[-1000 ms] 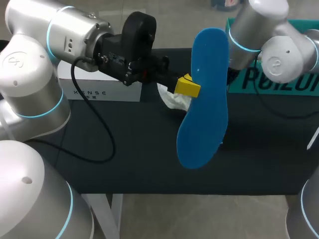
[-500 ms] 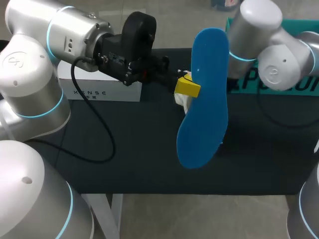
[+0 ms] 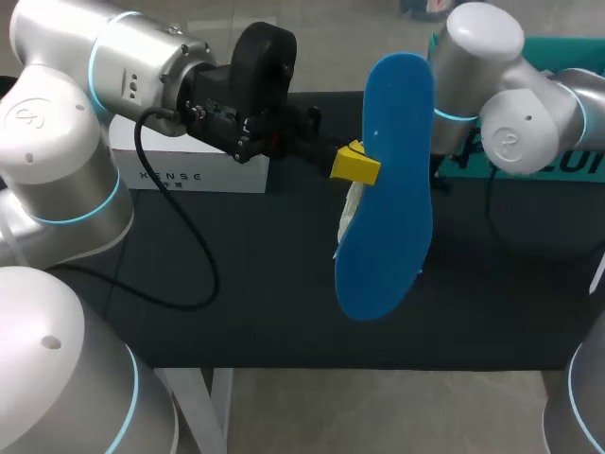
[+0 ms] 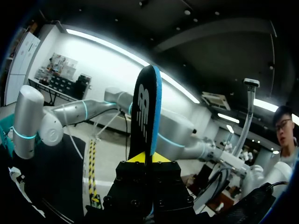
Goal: Take the shoe out of the shoebox, open the shoe tongue, remove and reinsert the insole, then place the shoe into the shoebox
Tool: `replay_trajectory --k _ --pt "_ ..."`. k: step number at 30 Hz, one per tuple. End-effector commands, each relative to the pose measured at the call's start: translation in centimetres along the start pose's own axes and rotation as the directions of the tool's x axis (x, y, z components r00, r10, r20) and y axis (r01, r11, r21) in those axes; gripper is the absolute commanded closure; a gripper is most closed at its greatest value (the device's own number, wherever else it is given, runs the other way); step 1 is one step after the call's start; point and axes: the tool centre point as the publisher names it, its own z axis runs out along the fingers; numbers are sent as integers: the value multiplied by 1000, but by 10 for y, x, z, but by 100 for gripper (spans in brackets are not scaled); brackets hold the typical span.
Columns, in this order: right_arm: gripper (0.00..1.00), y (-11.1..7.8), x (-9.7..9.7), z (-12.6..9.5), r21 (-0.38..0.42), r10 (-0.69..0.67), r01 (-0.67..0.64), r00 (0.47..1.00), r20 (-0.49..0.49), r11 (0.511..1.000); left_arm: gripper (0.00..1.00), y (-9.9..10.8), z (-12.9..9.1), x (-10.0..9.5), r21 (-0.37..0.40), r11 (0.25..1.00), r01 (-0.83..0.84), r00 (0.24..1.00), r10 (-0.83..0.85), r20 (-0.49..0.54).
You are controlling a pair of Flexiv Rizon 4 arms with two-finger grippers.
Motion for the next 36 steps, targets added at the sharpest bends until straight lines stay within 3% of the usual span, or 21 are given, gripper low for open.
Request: replay_trajectory --k 1,10,17,18,19,22,25,26,28,29,36 --pt "100 11 11 4 25 -39 38 999 13 999 100 0 1 0 1 1000 0 1000 0 0" --pt "100 14 15 -1 3 -141 141 990 16 990 100 0 1 0 1 1000 0 1000 0 0" --pt "100 15 7 23 47 -174 172 985 24 984 100 0 1 0 1 1000 0 1000 0 0" --pt "4 15 6 26 58 -172 169 984 49 984 100 0 1 0 1 1000 0 1000 0 0" --pt "0 14 4 27 66 -169 166 984 50 984 100 0 1 0 1 1000 0 1000 0 0" --pt "0 9 2 3 81 -139 134 988 63 988 100 0 1 0 1 1000 0 1000 0 0" --pt "0 2 8 -41 49 -122 125 991 -63 991 100 0 1 0 1 1000 0 1000 0 0" --pt "0 0 10 -53 43 -103 113 976 -194 993 100 0 1 0 1 1000 0 1000 0 0" --pt "0 -1 12 -72 87 -24 83 848 -529 993 100 0 1 0 1 1000 0 1000 0 0" --pt "0 0 14 -79 85 -20 87 809 -588 993 100 0 1 0 1 1000 0 1000 0 0" --pt "0 0 14 -79 85 -20 87 809 -588 993 100 0 1 0 1 1000 0 1000 0 0"
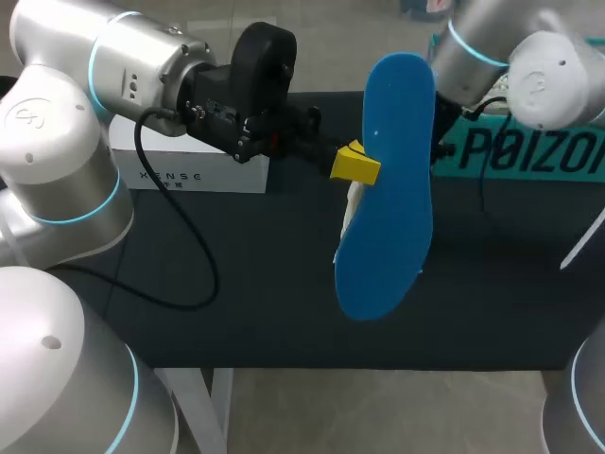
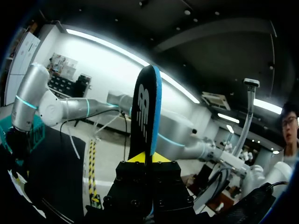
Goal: Take the shoe out of the shoebox, open the shoe tongue, remove and reinsert the insole, then place the shoe into the shoebox
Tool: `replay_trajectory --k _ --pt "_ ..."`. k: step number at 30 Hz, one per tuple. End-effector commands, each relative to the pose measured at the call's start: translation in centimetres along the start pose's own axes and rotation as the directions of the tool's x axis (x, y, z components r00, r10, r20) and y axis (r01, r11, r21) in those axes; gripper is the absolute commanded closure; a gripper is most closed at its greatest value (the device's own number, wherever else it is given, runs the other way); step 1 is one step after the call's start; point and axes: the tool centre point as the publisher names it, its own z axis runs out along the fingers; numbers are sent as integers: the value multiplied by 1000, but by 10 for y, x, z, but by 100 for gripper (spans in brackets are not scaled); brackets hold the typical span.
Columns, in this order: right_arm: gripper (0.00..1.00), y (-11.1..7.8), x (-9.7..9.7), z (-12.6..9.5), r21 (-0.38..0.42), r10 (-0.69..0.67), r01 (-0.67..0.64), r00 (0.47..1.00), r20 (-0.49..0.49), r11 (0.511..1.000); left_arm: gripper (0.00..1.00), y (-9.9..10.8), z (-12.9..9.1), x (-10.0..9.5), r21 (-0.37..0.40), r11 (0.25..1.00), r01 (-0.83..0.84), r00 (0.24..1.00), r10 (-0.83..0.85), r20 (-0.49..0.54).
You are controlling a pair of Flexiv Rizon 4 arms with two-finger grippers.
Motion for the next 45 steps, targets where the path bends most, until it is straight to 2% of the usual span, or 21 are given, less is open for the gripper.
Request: replay_trajectory --k 1,7,9,12,18,21,25,27,32,37,39,41,45 --pt "0 -8 -17 -3 -3 15 -18 911 -411 1000 100 0 1 0 1 1000 0 1000 0 -1" --pt "0 -8 -17 -3 -3 15 -18 911 -411 1000 100 0 1 0 1 1000 0 1000 0 -1" --pt "0 -4 -13 -27 60 84 -63 865 -494 996 100 0 1 0 1 1000 0 1000 0 -1" --pt "0 0 -11 -62 69 90 -62 829 -552 996 100 0 1 0 1 1000 0 1000 0 -1" --pt "0 11 1 -103 42 41 -22 844 -535 999 100 0 1 0 1 1000 0 1000 0 -1" --pt "0 13 10 -125 31 31 -17 824 -566 999 100 0 1 0 1 1000 0 1000 0 -1" --pt "0 10 23 -161 125 121 -42 676 -727 991 100 0 1 0 1 1000 0 1000 0 -1" --pt "0 10 29 -177 165 169 -63 605 -778 984 100 0 1 0 1 1000 0 1000 0 -1" --pt "0 9 36 -209 205 208 -66 535 -819 977 100 0 1 0 1 1000 0 1000 0 -1" --pt "0 8 38 -233 141 151 -59 518 -842 988 100 0 1 0 1 1000 0 1000 0 -1" --pt "0 4 39 -242 68 60 -1 502 -863 998 100 0 1 0 1 1000 0 1000 0 -1" --pt "0 -1 41 -243 -46 -43 8 540 -841 999 100 0 1 0 1 1000 0 1000 0 -1" --pt "0 -8 40 -237 -33 -19 -19 512 -859 999 100 0 1 0 1 1000 0 1000 0 -1"
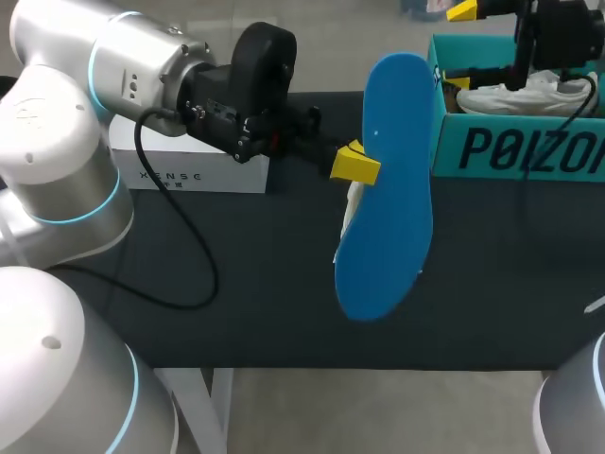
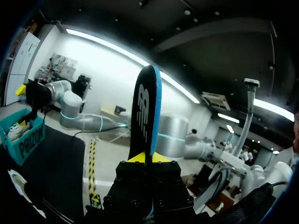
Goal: Take the shoe out of the shoebox, open the shoe tongue, remove and reinsert the insole, then place the shoe into the shoebox
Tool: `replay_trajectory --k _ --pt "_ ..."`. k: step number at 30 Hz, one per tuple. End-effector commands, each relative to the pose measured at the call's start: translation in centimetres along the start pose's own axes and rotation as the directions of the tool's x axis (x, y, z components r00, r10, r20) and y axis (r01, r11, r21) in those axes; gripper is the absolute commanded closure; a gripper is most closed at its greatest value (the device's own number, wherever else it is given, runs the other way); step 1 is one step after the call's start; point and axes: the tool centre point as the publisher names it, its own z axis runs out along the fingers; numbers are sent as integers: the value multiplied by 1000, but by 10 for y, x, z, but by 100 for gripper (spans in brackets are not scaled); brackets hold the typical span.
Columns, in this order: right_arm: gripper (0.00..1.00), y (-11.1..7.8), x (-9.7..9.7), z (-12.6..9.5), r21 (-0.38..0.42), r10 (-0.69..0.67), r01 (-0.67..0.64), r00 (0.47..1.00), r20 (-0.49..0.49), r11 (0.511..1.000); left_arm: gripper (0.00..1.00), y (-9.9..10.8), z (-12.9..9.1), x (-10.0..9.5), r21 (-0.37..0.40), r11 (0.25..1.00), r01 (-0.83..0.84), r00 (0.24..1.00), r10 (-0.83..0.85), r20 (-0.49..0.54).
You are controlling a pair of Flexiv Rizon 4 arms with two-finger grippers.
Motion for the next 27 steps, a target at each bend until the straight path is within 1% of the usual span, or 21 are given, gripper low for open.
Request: replay_trajectory --k 1,3,4,12,14,15,16,17,18,19,27 --pt "0 -16 -5 3 -52 30 -31 999 -14 998 100 0 1 0 1 1000 0 1000 0 -1" --pt "0 -18 -5 3 -51 46 -47 999 -21 998 100 0 1 0 1 1000 0 1000 0 -1" --pt "0 -20 -4 3 -45 73 -75 996 -48 996 100 0 1 0 1 1000 0 1000 0 -1" --pt "0 -20 -4 3 -47 74 -76 996 -49 996 100 0 1 0 1 1000 0 1000 0 -1" --pt "0 -20 -4 3 -47 74 -76 996 -49 996 100 -5 -5 -3 -78 987 -137 989 141 46" --pt "0 -20 -4 3 -47 74 -76 996 -49 996 100 -6 -9 -4 -119 967 -224 969 234 76" --pt "0 -20 -4 3 -47 74 -76 996 -49 996 100 -8 -17 -9 -210 938 -277 942 308 133" --pt "0 -20 -4 3 -47 74 -76 996 -49 996 100 -7 -22 -15 -275 919 -282 925 337 178" --pt "0 -20 -4 3 -47 74 -76 996 -49 996 100 -7 -33 -24 -301 910 -286 909 357 214" --pt "0 -20 -4 3 -47 74 -76 996 -49 996 100 -9 -39 -29 -202 941 -271 925 313 216" --pt "0 -20 -4 3 -47 74 -76 996 -49 996 100 -9 -39 -29 -202 941 -271 925 313 216"
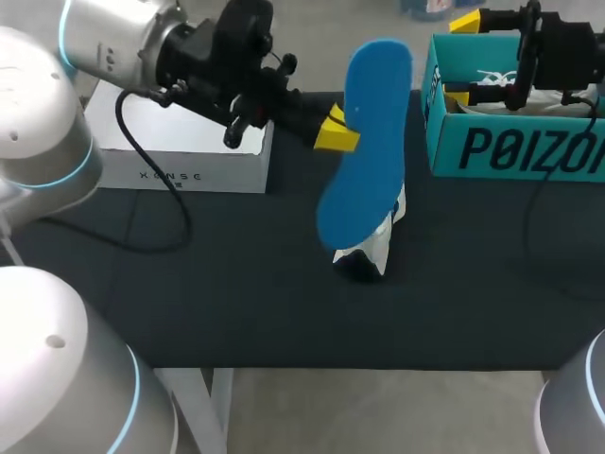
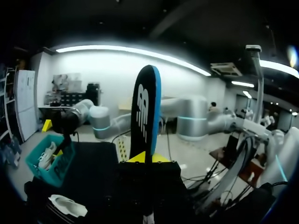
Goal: Take the shoe out of the shoebox, open the shoe tongue, remove and reinsert the insole, then place the shoe into the shoebox
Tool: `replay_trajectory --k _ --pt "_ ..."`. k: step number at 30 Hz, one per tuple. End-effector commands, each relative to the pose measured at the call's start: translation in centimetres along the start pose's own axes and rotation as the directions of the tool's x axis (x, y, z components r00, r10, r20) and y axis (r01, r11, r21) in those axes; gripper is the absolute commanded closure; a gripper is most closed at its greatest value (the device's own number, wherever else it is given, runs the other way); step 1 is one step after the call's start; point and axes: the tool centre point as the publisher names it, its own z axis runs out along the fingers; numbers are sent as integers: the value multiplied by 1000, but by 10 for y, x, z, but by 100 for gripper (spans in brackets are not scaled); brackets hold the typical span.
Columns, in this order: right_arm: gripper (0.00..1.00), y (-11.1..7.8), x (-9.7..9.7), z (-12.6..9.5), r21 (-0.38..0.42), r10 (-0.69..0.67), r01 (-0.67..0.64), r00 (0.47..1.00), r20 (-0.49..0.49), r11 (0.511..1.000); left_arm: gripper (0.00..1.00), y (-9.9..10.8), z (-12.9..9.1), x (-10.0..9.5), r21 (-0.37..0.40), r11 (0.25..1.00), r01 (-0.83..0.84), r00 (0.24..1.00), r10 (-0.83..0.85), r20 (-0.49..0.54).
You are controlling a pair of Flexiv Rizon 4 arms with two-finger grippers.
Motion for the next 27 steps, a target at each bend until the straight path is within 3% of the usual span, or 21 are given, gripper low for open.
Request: replay_trajectory --k 1,3,5,9,11,26,27 --pt "0 2 0 2 1 0 0 1000 2 1000 100 -5 -2 12 -25 1000 1 999 0 32" --pt "0 2 0 2 1 0 0 1000 2 1000 100 -5 -2 12 -25 1000 1 999 0 32" --pt "0 2 0 2 1 0 0 1000 2 1000 100 11 -1 7 -179 962 -208 978 209 -12" --pt "0 2 0 2 1 0 0 1000 2 1000 100 25 -7 -36 -272 849 -452 874 483 54" --pt "0 2 0 2 1 0 0 1000 2 1000 100 20 -9 -57 -249 858 -449 854 494 165" --pt "0 2 0 2 1 0 0 1000 2 1000 100 20 -9 -57 -249 858 -449 854 494 165" --pt "0 2 0 2 1 0 0 1000 2 1000 100 25 -11 -63 -273 820 -503 817 555 158"
